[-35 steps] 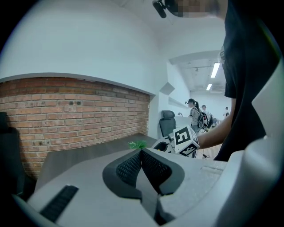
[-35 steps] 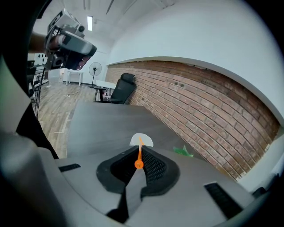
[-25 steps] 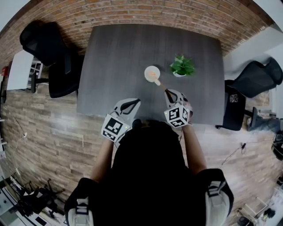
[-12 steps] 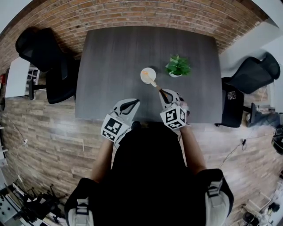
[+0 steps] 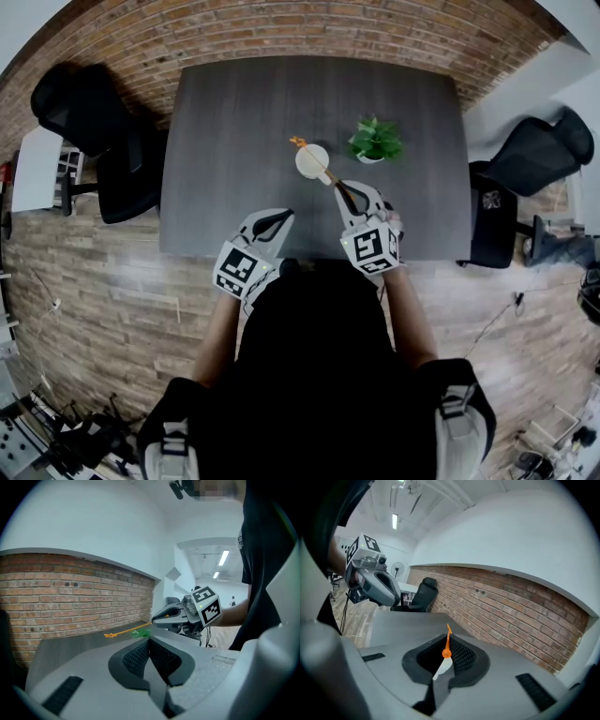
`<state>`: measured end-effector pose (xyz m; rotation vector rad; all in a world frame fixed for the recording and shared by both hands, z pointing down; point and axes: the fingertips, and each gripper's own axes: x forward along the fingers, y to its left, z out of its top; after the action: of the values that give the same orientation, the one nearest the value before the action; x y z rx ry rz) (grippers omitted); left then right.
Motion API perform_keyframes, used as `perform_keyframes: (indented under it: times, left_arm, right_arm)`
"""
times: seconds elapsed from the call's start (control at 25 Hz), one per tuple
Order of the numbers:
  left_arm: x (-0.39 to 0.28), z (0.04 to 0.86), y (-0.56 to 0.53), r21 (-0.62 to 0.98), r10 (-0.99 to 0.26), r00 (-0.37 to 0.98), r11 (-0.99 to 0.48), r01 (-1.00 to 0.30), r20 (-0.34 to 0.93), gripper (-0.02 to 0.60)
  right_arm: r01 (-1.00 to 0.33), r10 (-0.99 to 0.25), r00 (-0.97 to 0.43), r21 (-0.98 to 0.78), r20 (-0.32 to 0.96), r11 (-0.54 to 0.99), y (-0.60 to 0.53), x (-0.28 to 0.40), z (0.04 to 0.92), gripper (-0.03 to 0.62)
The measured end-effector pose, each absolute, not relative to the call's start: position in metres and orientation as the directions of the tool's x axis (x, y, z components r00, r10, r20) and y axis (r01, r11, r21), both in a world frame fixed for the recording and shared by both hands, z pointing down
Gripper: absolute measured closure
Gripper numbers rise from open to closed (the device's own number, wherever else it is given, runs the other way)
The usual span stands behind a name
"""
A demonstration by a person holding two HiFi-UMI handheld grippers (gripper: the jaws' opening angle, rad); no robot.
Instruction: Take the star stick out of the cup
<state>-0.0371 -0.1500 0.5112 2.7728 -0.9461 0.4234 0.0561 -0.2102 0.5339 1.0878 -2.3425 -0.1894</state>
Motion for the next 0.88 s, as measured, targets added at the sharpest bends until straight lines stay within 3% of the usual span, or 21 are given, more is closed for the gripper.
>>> perform_keyframes:
  times: [0.88]
  left_arm:
    - [-0.028,0.512,-0.148,0.076,-0.586,0.741,-0.765,-0.639,0.328,0.580]
  right_arm:
    - [-0.665,-0.741,-0.594,0.327,0.312,0.671,-0.199,0.070,0.505,0.580]
